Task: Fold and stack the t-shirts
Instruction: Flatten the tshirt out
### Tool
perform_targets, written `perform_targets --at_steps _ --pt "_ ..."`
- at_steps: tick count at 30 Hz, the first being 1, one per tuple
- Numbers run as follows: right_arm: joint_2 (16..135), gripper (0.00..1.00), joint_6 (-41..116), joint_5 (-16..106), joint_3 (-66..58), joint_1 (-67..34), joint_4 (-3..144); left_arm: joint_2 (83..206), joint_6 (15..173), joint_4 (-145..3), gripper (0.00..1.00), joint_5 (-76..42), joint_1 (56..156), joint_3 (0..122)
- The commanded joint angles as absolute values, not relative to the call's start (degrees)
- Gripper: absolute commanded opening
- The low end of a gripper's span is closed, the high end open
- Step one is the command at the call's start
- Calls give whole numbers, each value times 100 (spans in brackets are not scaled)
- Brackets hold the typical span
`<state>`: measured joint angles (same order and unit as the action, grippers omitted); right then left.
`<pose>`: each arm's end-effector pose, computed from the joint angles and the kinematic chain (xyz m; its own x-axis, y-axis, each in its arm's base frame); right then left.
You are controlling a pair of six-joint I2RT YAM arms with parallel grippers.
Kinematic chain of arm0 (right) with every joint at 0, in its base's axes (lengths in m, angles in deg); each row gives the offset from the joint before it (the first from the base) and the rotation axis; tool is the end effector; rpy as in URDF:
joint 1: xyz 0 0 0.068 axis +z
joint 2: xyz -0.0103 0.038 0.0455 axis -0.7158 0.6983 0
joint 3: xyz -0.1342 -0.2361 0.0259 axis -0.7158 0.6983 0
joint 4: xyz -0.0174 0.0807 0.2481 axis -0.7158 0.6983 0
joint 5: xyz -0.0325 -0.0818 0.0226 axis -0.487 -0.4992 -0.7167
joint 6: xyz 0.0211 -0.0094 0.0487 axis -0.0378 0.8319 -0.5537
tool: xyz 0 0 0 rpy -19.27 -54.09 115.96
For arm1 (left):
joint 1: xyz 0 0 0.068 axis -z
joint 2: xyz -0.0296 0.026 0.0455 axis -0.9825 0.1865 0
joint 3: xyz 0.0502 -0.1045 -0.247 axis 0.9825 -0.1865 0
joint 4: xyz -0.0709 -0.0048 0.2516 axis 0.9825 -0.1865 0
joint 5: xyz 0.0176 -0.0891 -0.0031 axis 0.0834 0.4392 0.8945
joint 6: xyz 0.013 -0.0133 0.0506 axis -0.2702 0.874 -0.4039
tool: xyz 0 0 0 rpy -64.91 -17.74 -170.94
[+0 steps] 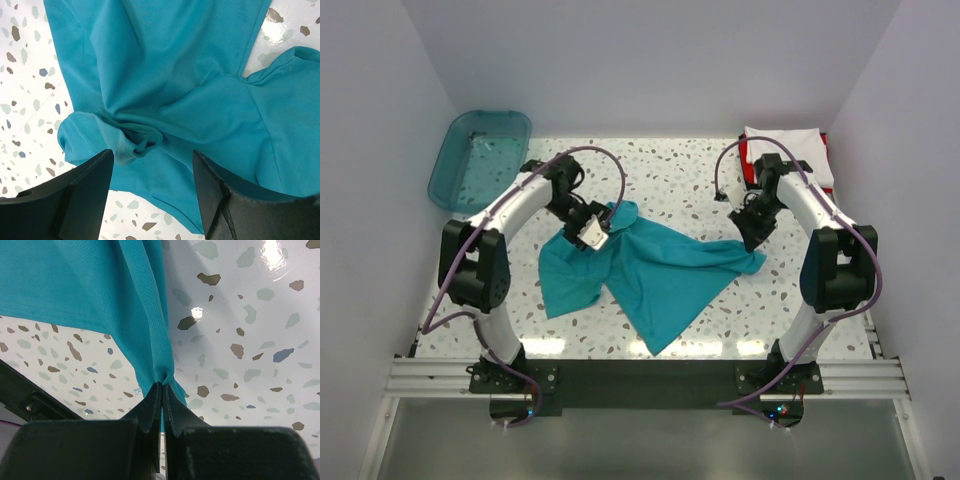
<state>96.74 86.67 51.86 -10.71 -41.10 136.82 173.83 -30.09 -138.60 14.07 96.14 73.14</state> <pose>0.3310 0.0356 0.2347 -0.6713 -0.7120 -0.2061 -0.7406 0.6554 0.1482 0.3227 -0.1216 0.2389 0.6162 0.5574 -0.5564 0.7766 -0.5475 0.3116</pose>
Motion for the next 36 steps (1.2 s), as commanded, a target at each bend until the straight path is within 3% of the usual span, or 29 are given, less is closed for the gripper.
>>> perform_targets --at_steps 1,16,19,20,22,23,28,30,36 --pt "9632 0 8633 5168 -1195 -4096 13789 17081 -5438 -14080 70 1489 9604 7221" --pt "9544 0 8572 5160 -1080 -4087 13798 17705 -5624 -13799 58 1725 9823 7731" --pt "9553 0 8580 5142 -1089 -4087 13815 17766 -5405 -13563 40 1769 9894 7731" --pt "9544 0 8598 5116 -1098 -4087 13815 17784 -5134 -13466 26 1787 9894 7740" --pt "9527 0 8642 5090 -1107 -4096 13833 17828 -4668 -13116 12 1779 9885 7914" --pt "9501 0 8651 5046 -1115 -4087 13833 17854 -4109 -13000 0 1770 9850 8011" --pt "9439 0 8800 4809 -1404 -4096 13684 18073 -1032 -11911 0 2024 9517 9256" --pt "9474 0 8826 4642 -1650 -4096 13561 18144 917 -11325 0 1946 9236 9680" --pt "9571 0 8642 4211 -3118 -4149 12816 17689 5903 -9582 0 735 8348 9946"
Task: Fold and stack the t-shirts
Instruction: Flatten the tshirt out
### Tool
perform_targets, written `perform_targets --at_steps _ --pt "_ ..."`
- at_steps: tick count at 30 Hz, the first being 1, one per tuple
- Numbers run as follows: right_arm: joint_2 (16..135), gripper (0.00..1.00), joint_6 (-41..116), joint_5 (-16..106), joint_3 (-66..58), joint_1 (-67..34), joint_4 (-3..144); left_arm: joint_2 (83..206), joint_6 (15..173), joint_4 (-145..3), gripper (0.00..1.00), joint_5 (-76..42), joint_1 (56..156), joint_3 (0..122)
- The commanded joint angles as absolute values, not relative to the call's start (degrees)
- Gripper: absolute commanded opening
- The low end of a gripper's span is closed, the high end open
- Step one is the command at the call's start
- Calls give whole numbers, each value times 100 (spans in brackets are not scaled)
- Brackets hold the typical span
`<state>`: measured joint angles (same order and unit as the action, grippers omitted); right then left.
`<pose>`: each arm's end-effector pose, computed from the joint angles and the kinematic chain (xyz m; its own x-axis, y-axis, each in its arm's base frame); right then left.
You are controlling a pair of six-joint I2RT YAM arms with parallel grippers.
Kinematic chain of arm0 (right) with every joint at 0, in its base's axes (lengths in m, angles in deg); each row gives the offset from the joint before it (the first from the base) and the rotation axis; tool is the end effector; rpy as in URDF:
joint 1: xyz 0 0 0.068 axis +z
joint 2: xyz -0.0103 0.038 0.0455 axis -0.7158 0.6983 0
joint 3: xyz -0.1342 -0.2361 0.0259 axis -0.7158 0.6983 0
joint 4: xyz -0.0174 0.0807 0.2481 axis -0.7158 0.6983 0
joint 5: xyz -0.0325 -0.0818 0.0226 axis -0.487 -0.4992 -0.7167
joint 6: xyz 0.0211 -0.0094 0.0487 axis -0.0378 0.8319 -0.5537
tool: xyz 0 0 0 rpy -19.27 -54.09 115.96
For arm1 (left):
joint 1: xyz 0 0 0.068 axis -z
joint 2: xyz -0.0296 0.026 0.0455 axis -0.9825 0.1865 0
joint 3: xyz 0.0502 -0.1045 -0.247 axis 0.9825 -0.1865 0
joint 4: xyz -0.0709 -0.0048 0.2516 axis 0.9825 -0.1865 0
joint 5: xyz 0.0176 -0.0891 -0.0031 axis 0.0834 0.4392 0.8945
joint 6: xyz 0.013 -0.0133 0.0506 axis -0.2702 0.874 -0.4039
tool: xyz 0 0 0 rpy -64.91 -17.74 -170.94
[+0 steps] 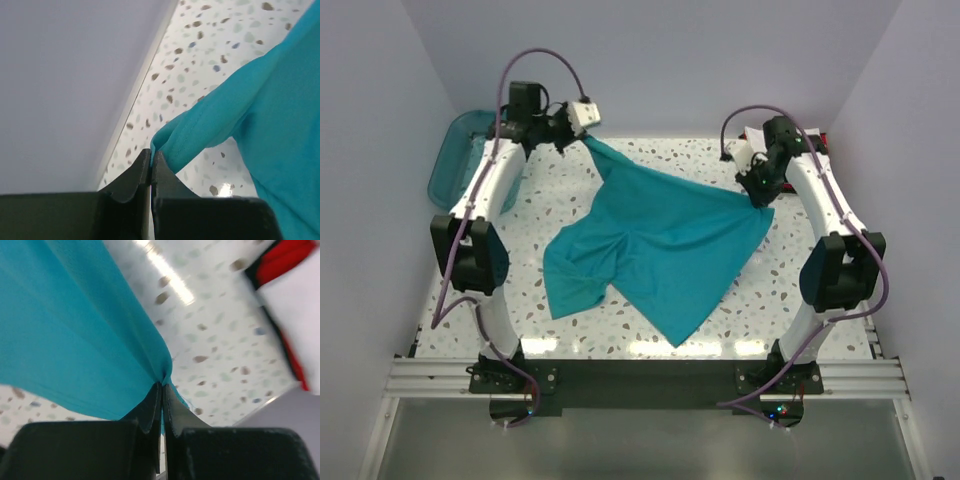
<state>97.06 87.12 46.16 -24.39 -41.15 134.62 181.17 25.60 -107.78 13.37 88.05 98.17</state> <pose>0.3615 0.0342 0.2979 -0.6043 -0.7253 -0.3300 -0.7379 0.6656 -0.1117 0.4381 -0.0904 0.3453 0.1865 0.6333 -0.7511 0.8353 0.3003 0.4606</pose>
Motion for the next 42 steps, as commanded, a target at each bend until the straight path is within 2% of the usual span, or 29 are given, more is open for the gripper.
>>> perform_targets --at_steps 1,3,7,12,18,24,27,32,37,42 --pt "9518 0 8537 4080 -3389 -4149 12648 17453 6352 -9406 0 280 8138 9894" --pt "9430 0 8475 3947 -3593 -4149 12323 17188 7372 -9291 0 92 7926 9797" --pt "9115 0 8238 3762 -4085 -4149 11558 16136 8875 -8799 0 -997 7347 9235" --pt "8447 0 8132 3859 -4210 -4149 11092 14649 9063 -7957 0 -1683 7301 8226" --pt "6833 0 8158 4105 -3350 -4140 10267 12664 8791 -7157 0 -2298 7301 7469" --pt "5529 0 8229 4219 -2882 -4140 9563 11607 8290 -7189 0 -2948 7301 7564" --pt "5185 0 8238 4272 -3039 -4140 9456 11404 7956 -7225 0 -3317 7301 7739" --pt "5430 0 8387 4385 -3409 -4140 9693 11596 7298 -7251 0 -3671 7293 8231" --pt "5817 0 8589 4860 -3050 -4140 10010 12044 7112 -7848 0 -2759 7301 8118" --pt "6327 0 8659 5343 -2312 -4140 10071 12414 7340 -8262 0 -1905 7301 7162"
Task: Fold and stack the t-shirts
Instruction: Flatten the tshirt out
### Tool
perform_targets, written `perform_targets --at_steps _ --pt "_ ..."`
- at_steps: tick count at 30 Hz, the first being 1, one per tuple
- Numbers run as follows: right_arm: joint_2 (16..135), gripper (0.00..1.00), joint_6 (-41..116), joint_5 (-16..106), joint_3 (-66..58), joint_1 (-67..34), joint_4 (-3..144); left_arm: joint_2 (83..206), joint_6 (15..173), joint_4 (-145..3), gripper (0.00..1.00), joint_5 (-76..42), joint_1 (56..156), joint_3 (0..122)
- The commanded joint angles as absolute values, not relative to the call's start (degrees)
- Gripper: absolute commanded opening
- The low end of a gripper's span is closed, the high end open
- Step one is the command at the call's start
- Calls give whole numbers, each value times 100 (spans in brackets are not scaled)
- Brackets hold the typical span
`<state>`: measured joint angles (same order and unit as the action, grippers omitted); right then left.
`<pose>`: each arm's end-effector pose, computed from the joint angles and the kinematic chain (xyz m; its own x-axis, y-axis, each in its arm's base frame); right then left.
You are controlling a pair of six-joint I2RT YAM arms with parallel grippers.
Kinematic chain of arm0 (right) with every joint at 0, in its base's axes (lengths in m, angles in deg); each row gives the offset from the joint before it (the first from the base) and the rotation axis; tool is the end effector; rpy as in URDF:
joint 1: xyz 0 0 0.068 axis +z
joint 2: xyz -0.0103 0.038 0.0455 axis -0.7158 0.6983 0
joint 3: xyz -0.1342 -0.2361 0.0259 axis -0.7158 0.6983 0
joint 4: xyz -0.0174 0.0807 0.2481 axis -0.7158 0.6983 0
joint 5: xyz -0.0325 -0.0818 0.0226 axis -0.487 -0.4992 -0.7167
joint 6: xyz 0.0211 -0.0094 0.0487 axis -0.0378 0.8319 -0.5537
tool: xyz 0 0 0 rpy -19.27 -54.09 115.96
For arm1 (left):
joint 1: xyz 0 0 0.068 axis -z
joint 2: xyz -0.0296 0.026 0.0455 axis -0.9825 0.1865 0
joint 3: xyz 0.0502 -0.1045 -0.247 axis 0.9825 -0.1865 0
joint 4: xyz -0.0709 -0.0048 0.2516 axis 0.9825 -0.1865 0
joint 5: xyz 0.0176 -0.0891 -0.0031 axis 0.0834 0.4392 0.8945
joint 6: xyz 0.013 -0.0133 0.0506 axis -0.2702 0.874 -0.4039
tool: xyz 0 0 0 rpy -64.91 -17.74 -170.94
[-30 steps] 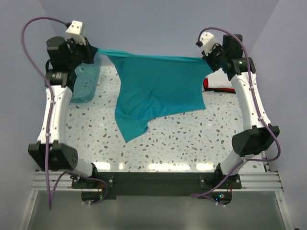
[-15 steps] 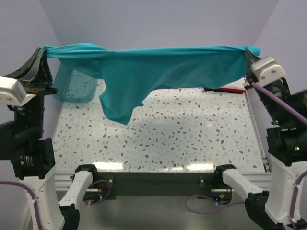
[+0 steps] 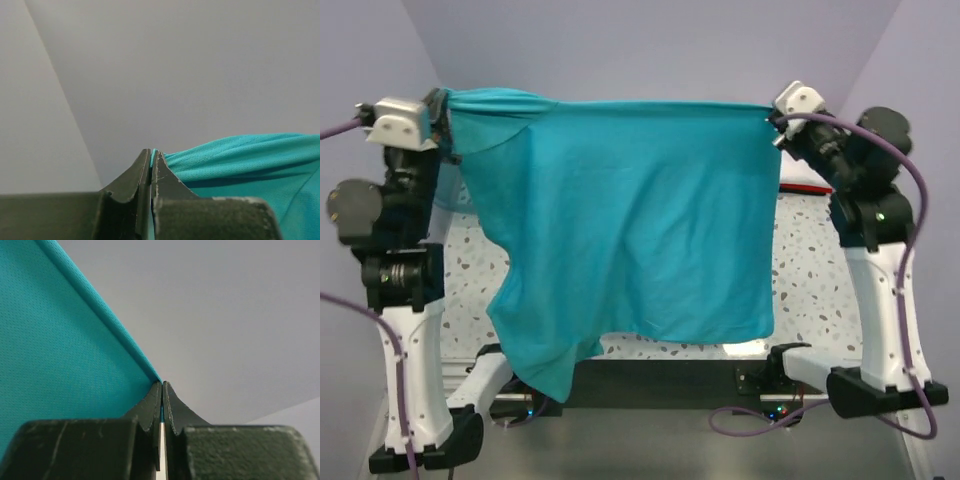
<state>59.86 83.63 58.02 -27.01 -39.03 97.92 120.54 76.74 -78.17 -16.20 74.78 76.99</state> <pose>0.1876 0.0346 0.5467 0.3579 -0.5586 -0.7483 -0.2965 0.6919 -0.6583 0.1080 0.0027 0.5714 0.5275 0.1429 -0.8375 0.0040 0.9853 0.1706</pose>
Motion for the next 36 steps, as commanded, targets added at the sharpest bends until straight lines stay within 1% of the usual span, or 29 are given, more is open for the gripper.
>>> perform_targets --at_steps 1,4,7,8,9,10,11,12,13,14,15,16,17,18,19,20,21,22,23,25,26,28,29,30,31,32,33,35,36 --pt "6423 0 8668 5431 -2180 -4131 10045 12475 7349 -8253 0 -1809 7310 6960" --pt "6906 0 8835 5520 -1688 -3938 10045 12870 7481 -8131 2 -1623 7415 6309" --pt "7425 0 9028 5336 -1187 -3692 9852 13598 7227 -7832 6 -1921 7871 5939" --pt "7574 0 9072 5240 -977 -3639 9582 14070 7183 -7622 7 -2096 8029 5860" --pt "7967 0 9099 5100 -914 -3534 9414 14336 7104 -7507 13 -2071 8196 5850" --pt "8197 0 9064 4811 -922 -3516 9247 14609 7086 -7402 14 -2019 8259 5876" --pt "8495 0 9020 4686 -1105 -3507 9010 15203 7112 -7044 16 -2027 8311 6051" --pt "8785 3 8915 4528 -1281 -3490 8921 15566 7138 -6971 20 -1975 8373 6235" --pt "9458 11 8819 4144 -1517 -3489 8868 15943 7130 -6987 20 -2009 8400 6498" --pt "9778 16 8748 4010 -2103 -3489 8946 16713 7147 -7040 20 -2262 8417 7118" --pt "10086 29 8626 3869 -2448 -3489 9025 17138 7164 -7162 30 -2352 8426 7525" --pt "10690 67 8555 3763 -2791 -3489 9130 17552 7130 -7303 37 -2457 8426 7999" --pt "10922 78 8450 3562 -3508 -3489 9470 18330 7069 -8061 45 -2519 8418 9091" --pt "11142 82 8353 3499 -3845 -3498 9682 18677 6937 -8399 62 -2519 8417 9650" --pt "11283 82 8326 3472 -4136 -3507 9911 18968 6962 -8716 67 -2659 8417 10187" --pt "11354 83 8282 3611 -4478 -3533 10270 19293 7032 -9215 69 -2590 8391 11010" --pt "11268 83 8273 3717 -4586 -3560 10613 19278 7155 -9429 71 -2459 8330 11262" --pt "11267 83 8273 3736 -4587 -3577 10616 19278 7217 -9431 72 -2354 8295 11264" --pt "11049 83 8299 3849 -4422 -3586 10860 18965 7278 -9440 75 -2152 8277 10960" --pt "10829 83 8466 4122 -4228 -3621 11265 18516 7192 -9501 75 -1731 8250 10380" --pt "10723 83 8510 4210 -3931 -3630 11571 18053 7095 -9640 76 -1389 8250 9715" --pt "10433 82 8676 4421 -3701 -3656 12003 17575 6849 -10008 76 -983 8242 8757" --pt "10362 82 8712 4500 -3447 -3656 12344 17190 6753 -10185 76 -659 8242 8481" --pt "10240 78 8869 4753 -3244 -3656 13044 16717 6621 -10674 74 -439 8242 7747" --pt "10239 77 8870 4799 -3242 -3656 13051 16712 6620 -10844 73 -437 8242 7531" --pt "10239 76 8896 4834 -3086 -3656 13434 16477 6628 -10994 72 -384 8242 7311" --pt "10239 70 8992 4878 -3006 -3656 13620 16388 6576 -11152 70 -358 8242 7092" --pt "10212 65 9046 4905 -2656 -3656 13919 16212 6567 -11627 65 -427 8242 6599" --pt "10186 58 9116 4896 -2532 -3656 13973 16167 6506 -11706 63 -480 8242 6406"
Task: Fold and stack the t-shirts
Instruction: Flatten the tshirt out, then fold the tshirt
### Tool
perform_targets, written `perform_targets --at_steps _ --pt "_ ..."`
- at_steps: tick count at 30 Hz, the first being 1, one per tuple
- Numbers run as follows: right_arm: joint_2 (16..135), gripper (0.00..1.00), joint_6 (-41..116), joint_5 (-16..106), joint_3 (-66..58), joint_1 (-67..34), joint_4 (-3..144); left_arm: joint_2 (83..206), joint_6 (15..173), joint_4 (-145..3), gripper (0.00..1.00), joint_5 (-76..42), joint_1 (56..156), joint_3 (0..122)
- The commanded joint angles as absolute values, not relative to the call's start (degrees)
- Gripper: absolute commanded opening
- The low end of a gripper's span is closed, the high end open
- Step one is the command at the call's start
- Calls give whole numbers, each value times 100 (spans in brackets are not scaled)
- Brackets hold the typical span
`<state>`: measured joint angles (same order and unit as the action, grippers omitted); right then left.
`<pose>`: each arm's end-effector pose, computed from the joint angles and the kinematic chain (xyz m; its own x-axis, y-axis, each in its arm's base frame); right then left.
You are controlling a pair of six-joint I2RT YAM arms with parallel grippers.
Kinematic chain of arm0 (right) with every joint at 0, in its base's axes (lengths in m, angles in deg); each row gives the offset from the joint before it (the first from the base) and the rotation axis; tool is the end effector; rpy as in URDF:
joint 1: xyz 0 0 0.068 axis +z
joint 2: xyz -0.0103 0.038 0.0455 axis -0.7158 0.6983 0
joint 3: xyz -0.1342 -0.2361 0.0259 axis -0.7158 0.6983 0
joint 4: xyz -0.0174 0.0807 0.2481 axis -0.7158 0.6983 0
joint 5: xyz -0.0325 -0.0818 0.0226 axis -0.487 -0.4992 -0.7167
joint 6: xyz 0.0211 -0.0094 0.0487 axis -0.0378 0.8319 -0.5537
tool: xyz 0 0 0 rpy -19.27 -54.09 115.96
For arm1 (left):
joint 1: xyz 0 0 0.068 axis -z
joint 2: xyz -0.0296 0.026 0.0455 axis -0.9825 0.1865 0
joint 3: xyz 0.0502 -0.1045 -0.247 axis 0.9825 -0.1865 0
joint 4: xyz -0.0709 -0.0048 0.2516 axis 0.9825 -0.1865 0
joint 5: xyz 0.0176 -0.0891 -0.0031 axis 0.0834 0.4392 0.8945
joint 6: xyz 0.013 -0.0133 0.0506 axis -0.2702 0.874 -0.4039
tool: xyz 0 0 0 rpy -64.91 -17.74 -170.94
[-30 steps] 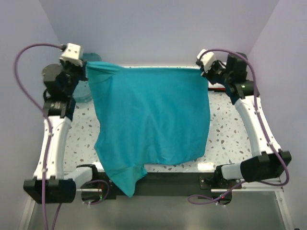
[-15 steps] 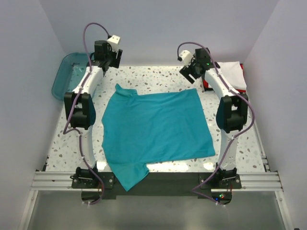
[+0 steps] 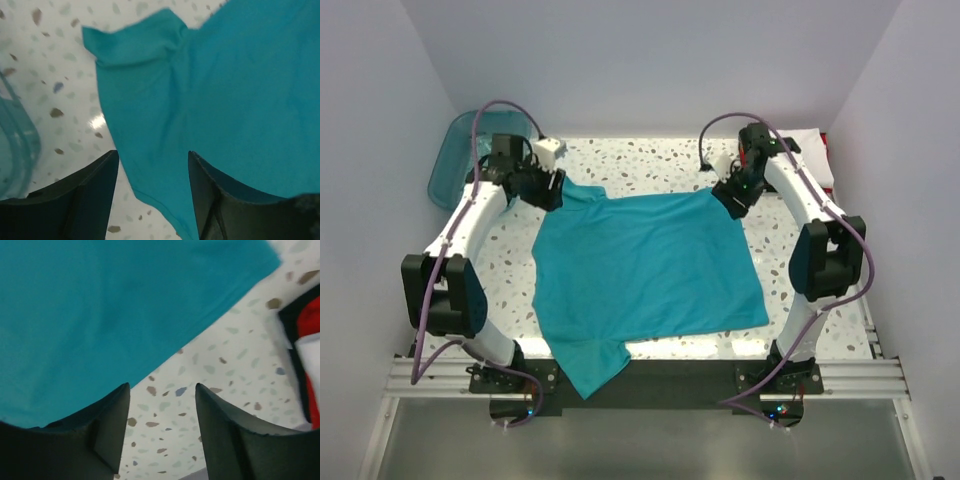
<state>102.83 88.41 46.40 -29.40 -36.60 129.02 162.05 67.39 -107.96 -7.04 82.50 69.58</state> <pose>0.3917 0.0684 0.2907 -0.4963 -0.7790 -0.3832 -0.7891 0.5888 -0.1748 0.3570 -0.0315 0.3055 -0.6338 0.2859 -0.7187 0.4504 0.8918 -0.0425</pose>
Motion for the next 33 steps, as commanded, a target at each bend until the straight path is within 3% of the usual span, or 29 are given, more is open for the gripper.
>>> perform_targets --at_steps 1,12,22,33 --pt "10160 55 9143 4835 -2235 -3656 14000 16150 6453 -11951 61 -559 8242 6152" --pt "9922 39 9222 4571 -650 -3656 13455 16816 6400 -11515 50 -1657 8224 5235" --pt "9790 38 9020 4597 439 -3148 13209 18319 5900 -11487 46 -2299 8083 6587" --pt "9641 37 9064 5369 476 -2637 14069 18180 4811 -12462 47 -1651 8075 6852"
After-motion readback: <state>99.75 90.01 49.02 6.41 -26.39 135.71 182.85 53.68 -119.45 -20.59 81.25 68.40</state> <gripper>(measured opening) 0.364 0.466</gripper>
